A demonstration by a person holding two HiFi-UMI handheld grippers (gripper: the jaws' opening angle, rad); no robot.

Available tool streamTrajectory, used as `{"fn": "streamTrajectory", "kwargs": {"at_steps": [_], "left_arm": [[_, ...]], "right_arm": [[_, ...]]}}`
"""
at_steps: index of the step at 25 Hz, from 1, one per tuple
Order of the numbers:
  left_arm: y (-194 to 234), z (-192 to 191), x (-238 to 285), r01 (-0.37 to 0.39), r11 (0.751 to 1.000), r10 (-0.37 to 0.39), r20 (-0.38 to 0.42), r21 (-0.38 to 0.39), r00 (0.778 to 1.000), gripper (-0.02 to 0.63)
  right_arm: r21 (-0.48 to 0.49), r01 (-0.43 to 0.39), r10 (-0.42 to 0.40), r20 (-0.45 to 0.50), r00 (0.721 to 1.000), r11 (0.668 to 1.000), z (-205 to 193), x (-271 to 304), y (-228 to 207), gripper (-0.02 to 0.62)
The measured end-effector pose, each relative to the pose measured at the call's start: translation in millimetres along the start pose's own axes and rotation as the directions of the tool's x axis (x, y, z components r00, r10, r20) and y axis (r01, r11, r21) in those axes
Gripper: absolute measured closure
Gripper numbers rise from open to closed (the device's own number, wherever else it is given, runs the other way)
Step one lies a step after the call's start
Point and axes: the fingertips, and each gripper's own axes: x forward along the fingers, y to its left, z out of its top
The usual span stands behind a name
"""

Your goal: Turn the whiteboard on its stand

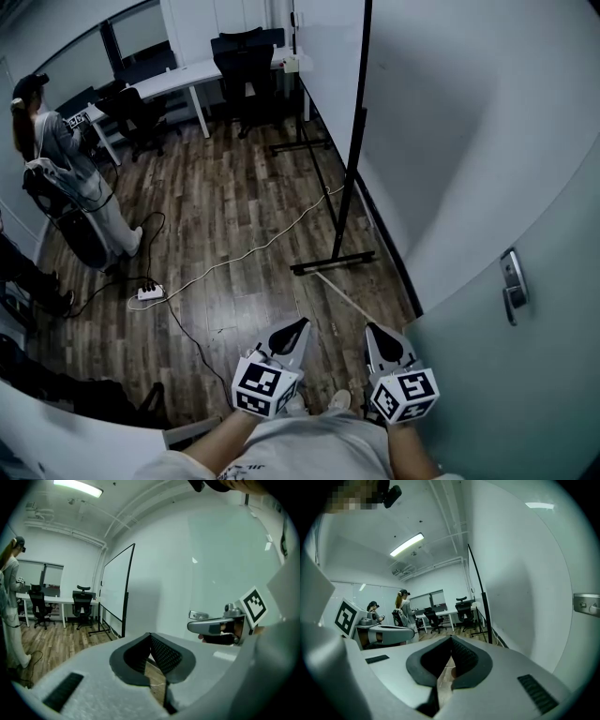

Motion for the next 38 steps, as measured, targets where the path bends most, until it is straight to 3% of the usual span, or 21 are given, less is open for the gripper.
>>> {"fn": "streamTrajectory", "kwargs": {"at_steps": [7, 17, 26, 38], "left_arm": [[14, -12, -16, 0.013, 1.000, -0.013, -0.017, 0.014, 1.000, 0.595], [29, -11, 1, 0.021, 1.000, -0.021, -0.014, 0.007, 1.000, 0.595], [68, 12, 73, -0.001, 1.000, 0.001, 0.002, 0.012, 1.000, 0.595], [127, 71, 209, -0.022, 0.999, 0.021, 0.027, 0.023, 0.999, 0.595]], "right_arm": [[0.005, 0.041, -0.041, -0.004, 0.999, 0.999, -8, -1, 14, 0.589], [0.022, 0.030, -0.029, -0.013, 0.999, 0.999, -13, 23, 8, 0.589], [-0.026, 0.005, -0.004, 0.026, 1.000, 1.000, 21, 93, -34, 0.589], [-0.064, -0.006, 0.008, 0.037, 0.999, 0.998, 88, 207, -138, 0.589]]}}
